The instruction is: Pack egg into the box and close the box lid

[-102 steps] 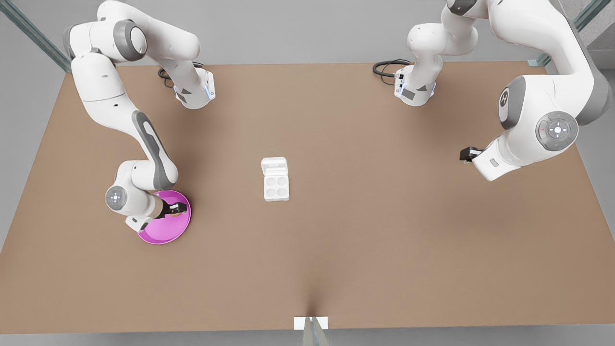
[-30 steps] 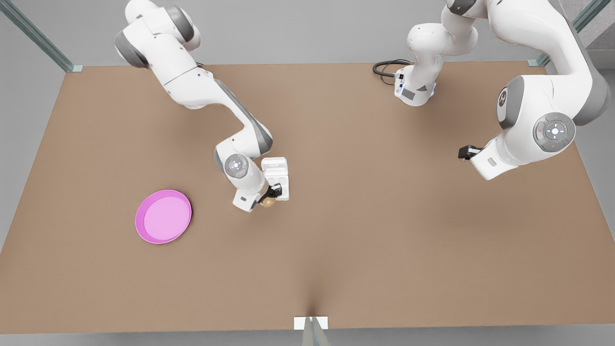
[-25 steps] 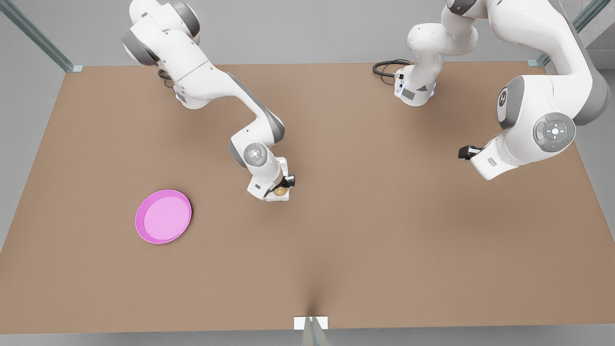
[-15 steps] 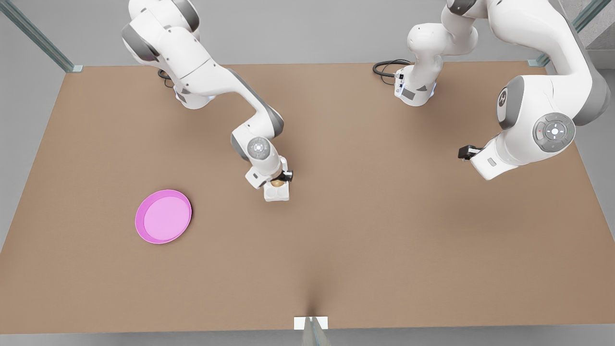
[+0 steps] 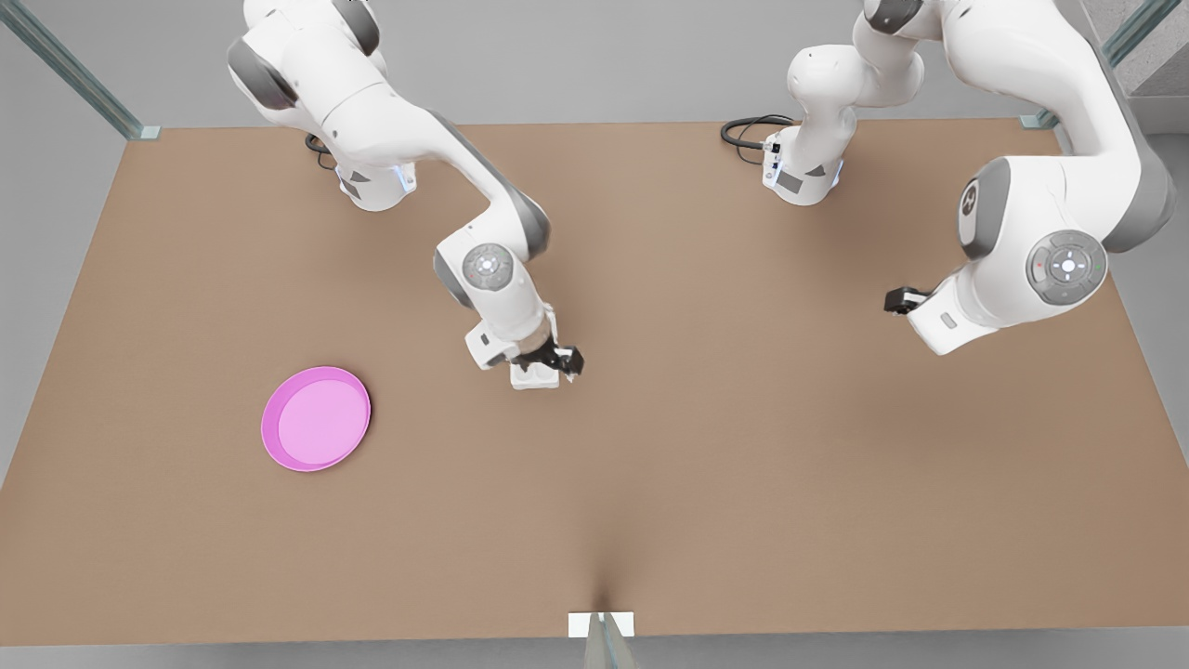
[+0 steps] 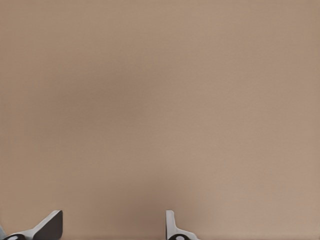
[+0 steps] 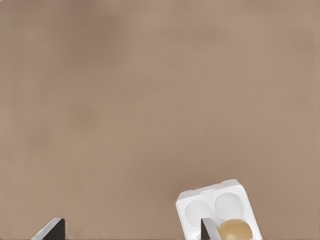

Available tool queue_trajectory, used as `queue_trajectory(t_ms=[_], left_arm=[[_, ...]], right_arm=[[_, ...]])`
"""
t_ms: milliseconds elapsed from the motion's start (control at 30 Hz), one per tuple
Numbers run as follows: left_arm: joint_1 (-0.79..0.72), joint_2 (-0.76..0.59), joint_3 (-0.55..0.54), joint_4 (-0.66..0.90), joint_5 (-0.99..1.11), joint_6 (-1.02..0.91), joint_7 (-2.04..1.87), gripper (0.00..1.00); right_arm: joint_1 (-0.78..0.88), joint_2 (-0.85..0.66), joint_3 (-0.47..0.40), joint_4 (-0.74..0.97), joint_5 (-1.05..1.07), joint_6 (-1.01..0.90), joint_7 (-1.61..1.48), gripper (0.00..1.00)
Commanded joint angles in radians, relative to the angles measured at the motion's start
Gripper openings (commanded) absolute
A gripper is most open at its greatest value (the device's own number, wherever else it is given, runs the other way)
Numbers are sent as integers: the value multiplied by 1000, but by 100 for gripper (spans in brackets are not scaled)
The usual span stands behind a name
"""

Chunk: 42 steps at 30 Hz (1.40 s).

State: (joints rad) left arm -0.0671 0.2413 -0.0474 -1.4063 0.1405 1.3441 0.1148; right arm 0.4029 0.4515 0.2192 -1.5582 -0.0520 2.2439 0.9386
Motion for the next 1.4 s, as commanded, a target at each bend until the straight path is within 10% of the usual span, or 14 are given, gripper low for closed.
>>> queue_trajectory(t_ms=[0, 67, 100, 133, 333, 633, 1367], left_arm=[[0, 9, 0, 3, 1, 33, 0, 100], [-39, 44, -11, 3, -2, 0, -44, 100], [-170, 90, -12, 1, -4, -144, -167, 48], [-365, 142, -12, 3, -84, -204, -542, 21], [-878, 398, -12, 6, -463, 458, -1570, 21], [-910, 524, -11, 7, -348, 981, -1718, 21], [-794, 523, 3, 53, -231, 981, -1699, 21]], right_arm=[[-125, -55, -9, 112, -31, -455, -368, 100], [-449, -246, -130, 78, 20, -656, -994, 100], [-469, -240, -132, 116, 9, -678, -995, 100], [-484, -235, -130, 129, 17, -679, -998, 100], [-524, -211, -132, 129, 6, -698, -962, 100], [-519, -209, -126, 130, -52, -698, -969, 100], [-516, -209, -126, 130, -52, -699, -969, 100]])
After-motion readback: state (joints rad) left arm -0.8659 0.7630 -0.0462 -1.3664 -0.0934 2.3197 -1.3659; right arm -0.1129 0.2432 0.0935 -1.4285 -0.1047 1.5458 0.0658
